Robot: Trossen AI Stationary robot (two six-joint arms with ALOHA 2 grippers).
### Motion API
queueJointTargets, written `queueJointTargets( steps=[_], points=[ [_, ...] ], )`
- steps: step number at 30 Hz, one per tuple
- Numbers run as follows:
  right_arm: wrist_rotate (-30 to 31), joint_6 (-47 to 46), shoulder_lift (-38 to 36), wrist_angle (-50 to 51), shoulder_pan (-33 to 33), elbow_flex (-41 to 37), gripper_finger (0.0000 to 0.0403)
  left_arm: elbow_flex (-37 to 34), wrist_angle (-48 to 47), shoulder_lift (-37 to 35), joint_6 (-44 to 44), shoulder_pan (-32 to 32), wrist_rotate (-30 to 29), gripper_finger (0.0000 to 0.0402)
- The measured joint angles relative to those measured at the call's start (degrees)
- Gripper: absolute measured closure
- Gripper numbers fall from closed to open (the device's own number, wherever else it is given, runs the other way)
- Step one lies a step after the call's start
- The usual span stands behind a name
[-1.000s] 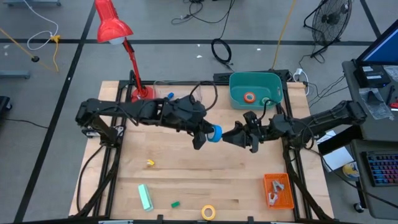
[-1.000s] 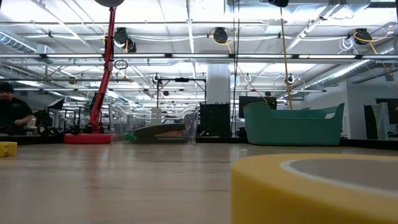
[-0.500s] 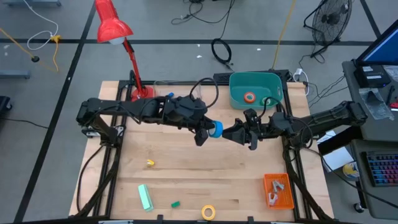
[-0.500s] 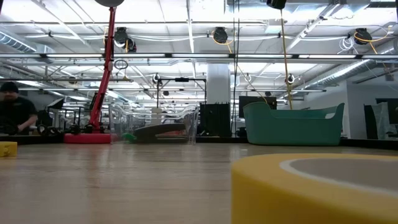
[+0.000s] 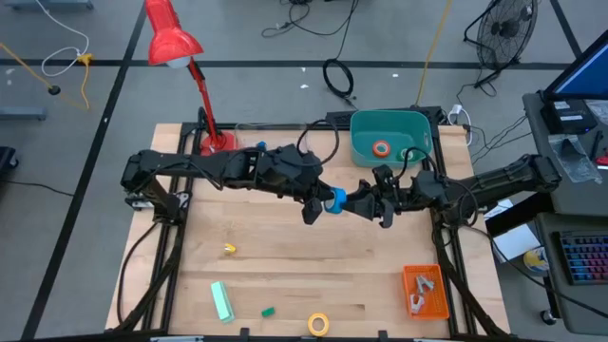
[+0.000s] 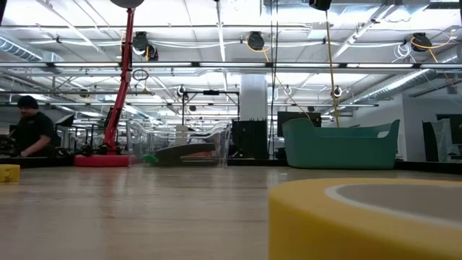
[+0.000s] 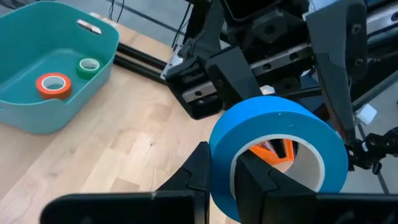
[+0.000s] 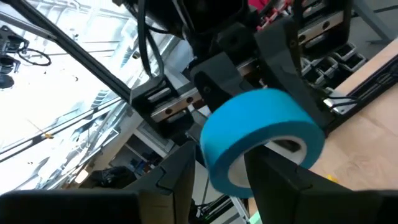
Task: Pick and place Stapler, Stapler remover, tape
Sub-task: Put the blue tape into the blue bin
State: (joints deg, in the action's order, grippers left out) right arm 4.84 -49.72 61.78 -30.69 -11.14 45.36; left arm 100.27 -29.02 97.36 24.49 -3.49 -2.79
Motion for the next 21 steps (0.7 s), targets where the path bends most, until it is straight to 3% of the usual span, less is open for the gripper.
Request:
queueJointTargets(
  steps=[10,15,21],
  points=[
    [0.87,-0.38,-0.02,-0.01,-0.04,0.02,0.0339,0.00,0.33,-0.07,-0.42,0.24,0.91,0.0364],
    [0.95,-0.08,-0.02,0.32,-0.07,0.02,0.0367,-0.01,-1.16,-0.55,-0.73,0.38,1.31,0.0317],
    [1.15,-0.44,-0.10,0.41,0.06,0.09,0.0360,0.02,-4.25,-5.95,-3.36,0.57,-1.59,0.0274]
  ],
)
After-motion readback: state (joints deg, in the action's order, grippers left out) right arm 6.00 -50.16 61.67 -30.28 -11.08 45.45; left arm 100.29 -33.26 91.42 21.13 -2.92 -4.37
